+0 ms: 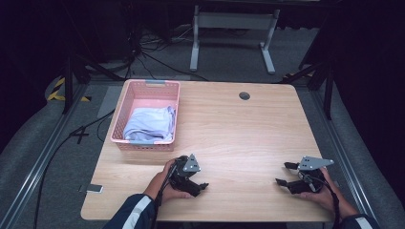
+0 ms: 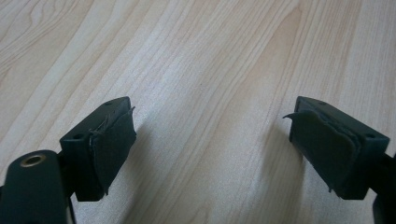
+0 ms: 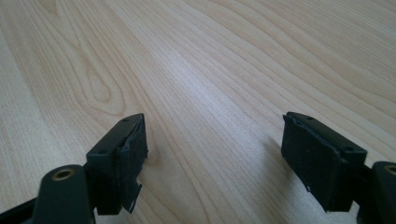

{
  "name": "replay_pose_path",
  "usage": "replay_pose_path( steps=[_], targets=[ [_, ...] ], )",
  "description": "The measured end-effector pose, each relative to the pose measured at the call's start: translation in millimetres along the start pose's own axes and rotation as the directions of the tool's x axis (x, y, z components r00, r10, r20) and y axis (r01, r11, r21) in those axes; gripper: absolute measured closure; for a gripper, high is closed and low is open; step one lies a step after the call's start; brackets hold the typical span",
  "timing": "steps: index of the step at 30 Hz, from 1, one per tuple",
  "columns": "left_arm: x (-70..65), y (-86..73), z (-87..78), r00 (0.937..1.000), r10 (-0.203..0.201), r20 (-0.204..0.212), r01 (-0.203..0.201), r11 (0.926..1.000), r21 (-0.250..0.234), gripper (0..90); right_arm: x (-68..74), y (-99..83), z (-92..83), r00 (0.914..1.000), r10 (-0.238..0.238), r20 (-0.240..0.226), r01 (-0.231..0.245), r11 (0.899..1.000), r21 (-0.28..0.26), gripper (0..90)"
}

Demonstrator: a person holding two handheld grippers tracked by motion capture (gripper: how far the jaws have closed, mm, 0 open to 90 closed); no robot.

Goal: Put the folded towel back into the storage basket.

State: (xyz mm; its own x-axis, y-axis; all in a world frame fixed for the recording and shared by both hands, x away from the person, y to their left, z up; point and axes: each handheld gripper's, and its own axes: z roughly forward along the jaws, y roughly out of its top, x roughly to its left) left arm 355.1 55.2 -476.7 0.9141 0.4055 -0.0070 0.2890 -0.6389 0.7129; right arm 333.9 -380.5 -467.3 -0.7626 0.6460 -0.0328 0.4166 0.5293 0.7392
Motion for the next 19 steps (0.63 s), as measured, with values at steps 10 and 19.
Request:
replay_pose_path(
  steps=[10, 19],
  targets=[
    [0.7, 0.4, 0.1, 1.0000, 0.005, 0.001, -0.005, 1.0000, 0.002, 14.1, 0.0, 0.0, 0.0, 1.0000, 0.000, 0.000, 0.000, 1.000, 0.000, 22.5],
    [1.7, 0.8, 0.4, 0.9999, 0.009, 0.006, -0.009, 1.0000, 0.004, 14.0, -0.1, 0.1, 0.2, 1.0000, 0.001, -0.001, -0.001, 1.000, 0.000, 22.3]
  ],
)
